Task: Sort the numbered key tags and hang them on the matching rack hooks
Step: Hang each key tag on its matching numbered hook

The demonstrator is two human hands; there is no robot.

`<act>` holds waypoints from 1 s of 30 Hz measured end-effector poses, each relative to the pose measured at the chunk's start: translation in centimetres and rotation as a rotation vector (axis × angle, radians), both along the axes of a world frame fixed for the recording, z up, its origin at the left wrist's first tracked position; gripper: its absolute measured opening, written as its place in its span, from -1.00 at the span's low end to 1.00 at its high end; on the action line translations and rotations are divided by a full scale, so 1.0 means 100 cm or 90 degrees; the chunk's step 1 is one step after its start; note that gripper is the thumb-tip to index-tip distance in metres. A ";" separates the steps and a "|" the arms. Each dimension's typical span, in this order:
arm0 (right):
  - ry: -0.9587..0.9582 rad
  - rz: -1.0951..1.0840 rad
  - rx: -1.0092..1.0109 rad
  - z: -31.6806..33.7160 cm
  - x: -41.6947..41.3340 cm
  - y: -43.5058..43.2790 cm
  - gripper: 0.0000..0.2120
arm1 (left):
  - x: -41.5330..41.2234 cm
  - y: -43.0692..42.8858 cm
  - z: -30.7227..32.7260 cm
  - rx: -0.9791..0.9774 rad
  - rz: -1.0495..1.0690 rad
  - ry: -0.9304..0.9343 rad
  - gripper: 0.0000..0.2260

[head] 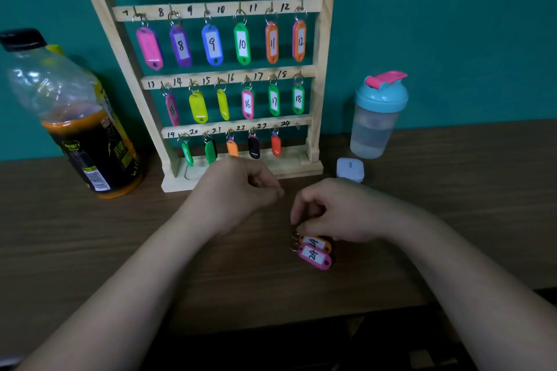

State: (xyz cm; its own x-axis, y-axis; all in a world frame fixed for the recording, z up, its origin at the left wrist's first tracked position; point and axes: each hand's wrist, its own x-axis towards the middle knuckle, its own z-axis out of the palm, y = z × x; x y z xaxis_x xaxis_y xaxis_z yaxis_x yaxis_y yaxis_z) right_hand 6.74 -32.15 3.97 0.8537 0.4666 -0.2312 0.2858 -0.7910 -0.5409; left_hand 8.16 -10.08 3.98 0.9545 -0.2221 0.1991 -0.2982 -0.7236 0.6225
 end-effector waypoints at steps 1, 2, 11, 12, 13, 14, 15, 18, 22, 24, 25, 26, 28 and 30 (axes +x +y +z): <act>0.006 0.005 0.011 -0.001 0.000 -0.001 -0.85 | -0.002 0.001 -0.002 0.017 -0.010 0.036 -0.92; 0.011 0.010 0.024 -0.002 0.001 -0.001 -0.84 | -0.003 0.001 -0.003 0.040 -0.023 0.075 -0.90; 0.020 0.036 0.053 -0.007 0.006 0.000 -0.84 | -0.020 -0.004 -0.007 0.167 -0.137 0.209 -0.72; 0.020 0.035 0.049 -0.008 0.006 0.000 -0.84 | -0.020 -0.006 -0.008 0.162 -0.137 0.211 -0.73; 0.021 0.032 0.048 -0.009 0.006 0.001 -0.85 | -0.021 -0.007 -0.009 0.155 -0.137 0.214 -0.75; 0.022 0.028 0.046 -0.010 0.007 0.001 -0.85 | -0.021 -0.009 -0.010 0.149 -0.134 0.217 -0.77; 0.023 0.025 0.043 -0.011 0.007 0.001 -0.85 | -0.021 -0.010 -0.011 0.146 -0.130 0.219 -0.78; 0.027 0.015 0.042 -0.011 0.007 0.001 -0.87 | -0.020 -0.012 -0.012 0.137 -0.109 0.220 -0.81; 0.017 0.001 0.037 -0.009 0.008 0.001 -0.89 | -0.018 -0.016 -0.015 0.106 -0.087 0.219 -0.82; 0.008 0.004 0.034 -0.010 0.008 0.002 -0.89 | -0.018 -0.016 -0.016 0.095 -0.082 0.228 -0.83; 0.005 0.005 0.035 -0.010 0.009 0.001 -0.89 | -0.017 -0.015 -0.016 0.095 -0.079 0.231 -0.83; 0.000 0.008 0.036 -0.010 0.009 0.001 -0.89 | -0.016 -0.014 -0.017 0.098 -0.077 0.234 -0.83; -0.014 0.008 0.039 -0.010 0.009 -0.002 -0.89 | -0.015 -0.013 -0.018 0.100 -0.078 0.237 -0.85; -0.029 -0.004 0.049 -0.008 0.009 -0.004 -0.88 | -0.015 -0.013 -0.019 0.091 -0.073 0.234 -0.85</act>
